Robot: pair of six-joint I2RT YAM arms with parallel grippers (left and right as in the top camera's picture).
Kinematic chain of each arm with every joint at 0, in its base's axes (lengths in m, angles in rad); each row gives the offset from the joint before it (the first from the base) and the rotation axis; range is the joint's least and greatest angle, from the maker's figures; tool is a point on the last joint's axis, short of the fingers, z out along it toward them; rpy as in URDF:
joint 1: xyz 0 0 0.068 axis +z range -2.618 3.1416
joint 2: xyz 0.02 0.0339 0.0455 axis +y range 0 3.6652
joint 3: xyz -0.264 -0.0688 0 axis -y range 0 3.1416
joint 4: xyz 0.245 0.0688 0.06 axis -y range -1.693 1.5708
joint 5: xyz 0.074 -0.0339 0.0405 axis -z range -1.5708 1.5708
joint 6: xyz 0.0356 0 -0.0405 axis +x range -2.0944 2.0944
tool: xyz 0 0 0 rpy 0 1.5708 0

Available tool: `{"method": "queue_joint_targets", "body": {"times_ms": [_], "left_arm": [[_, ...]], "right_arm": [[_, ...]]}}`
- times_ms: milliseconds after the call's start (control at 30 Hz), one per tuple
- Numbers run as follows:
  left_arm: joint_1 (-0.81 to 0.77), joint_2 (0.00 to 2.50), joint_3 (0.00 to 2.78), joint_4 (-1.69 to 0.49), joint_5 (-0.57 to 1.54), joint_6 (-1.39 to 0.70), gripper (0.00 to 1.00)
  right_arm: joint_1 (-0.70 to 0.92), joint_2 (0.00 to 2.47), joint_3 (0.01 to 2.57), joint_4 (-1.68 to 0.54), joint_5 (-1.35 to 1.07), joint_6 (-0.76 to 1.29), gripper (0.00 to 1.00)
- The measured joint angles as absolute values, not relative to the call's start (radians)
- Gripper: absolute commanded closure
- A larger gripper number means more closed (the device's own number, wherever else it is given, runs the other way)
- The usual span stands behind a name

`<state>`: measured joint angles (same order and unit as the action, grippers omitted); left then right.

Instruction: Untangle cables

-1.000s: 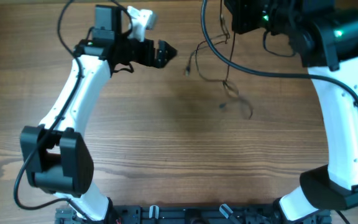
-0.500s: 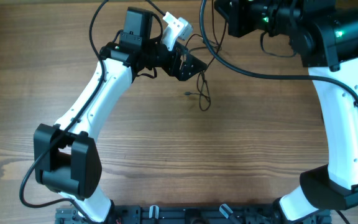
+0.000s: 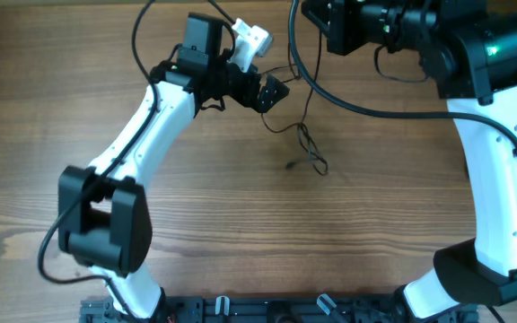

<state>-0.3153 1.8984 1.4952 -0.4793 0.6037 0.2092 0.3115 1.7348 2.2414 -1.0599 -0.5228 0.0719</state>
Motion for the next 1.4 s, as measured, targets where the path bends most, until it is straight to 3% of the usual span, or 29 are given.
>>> {"method": "queue_joint_targets", "body": {"times_ms": [167, 400, 433, 500, 533, 633, 933, 1033, 1067, 1167, 1400], "left_arm": [[-0.315, 1.948, 1.495, -0.478, 0.632, 0.210, 0.05], [-0.315, 1.954, 1.495, -0.478, 0.645, 0.223, 0.25], [-0.315, 1.954, 1.495, -0.477, 0.645, 0.224, 0.30], [-0.315, 1.954, 1.495, -0.478, 0.645, 0.228, 0.51], [-0.315, 1.954, 1.495, -0.479, 0.644, 0.223, 0.74], [-0.315, 1.954, 1.495, -0.488, 0.617, 0.227, 0.96], [-0.228, 1.954, 1.495, -0.496, 0.565, 0.211, 0.94], [-0.169, 1.954, 1.495, -0.501, 0.562, 0.186, 0.69], [-0.155, 1.954, 1.495, -0.507, 0.562, 0.179, 0.64], [-0.107, 1.954, 1.494, -0.538, 0.559, 0.158, 0.35], [-0.069, 1.954, 1.494, -0.568, 0.557, 0.144, 0.28]], "right_arm": [[0.311, 1.720, 2.241, -1.052, -0.525, 0.072, 0.96], [0.311, 1.716, 2.241, -1.045, -0.525, 0.072, 0.96], [0.311, 1.716, 2.241, -1.044, -0.525, 0.072, 0.96], [0.311, 1.716, 2.241, -1.041, -0.525, 0.072, 0.96], [0.311, 1.716, 2.241, -1.041, -0.524, 0.072, 0.96], [0.311, 1.716, 2.241, -1.040, -0.515, 0.072, 0.96], [0.311, 1.716, 2.241, -1.053, -0.359, 0.075, 0.96], [0.311, 1.716, 2.241, -1.053, -0.327, 0.079, 0.96], [0.311, 1.716, 2.241, -1.053, -0.302, 0.083, 0.96], [0.311, 1.716, 2.241, -1.053, -0.177, 0.105, 0.96], [0.290, 1.773, 2.245, -1.088, 0.168, 0.144, 0.96]]}}
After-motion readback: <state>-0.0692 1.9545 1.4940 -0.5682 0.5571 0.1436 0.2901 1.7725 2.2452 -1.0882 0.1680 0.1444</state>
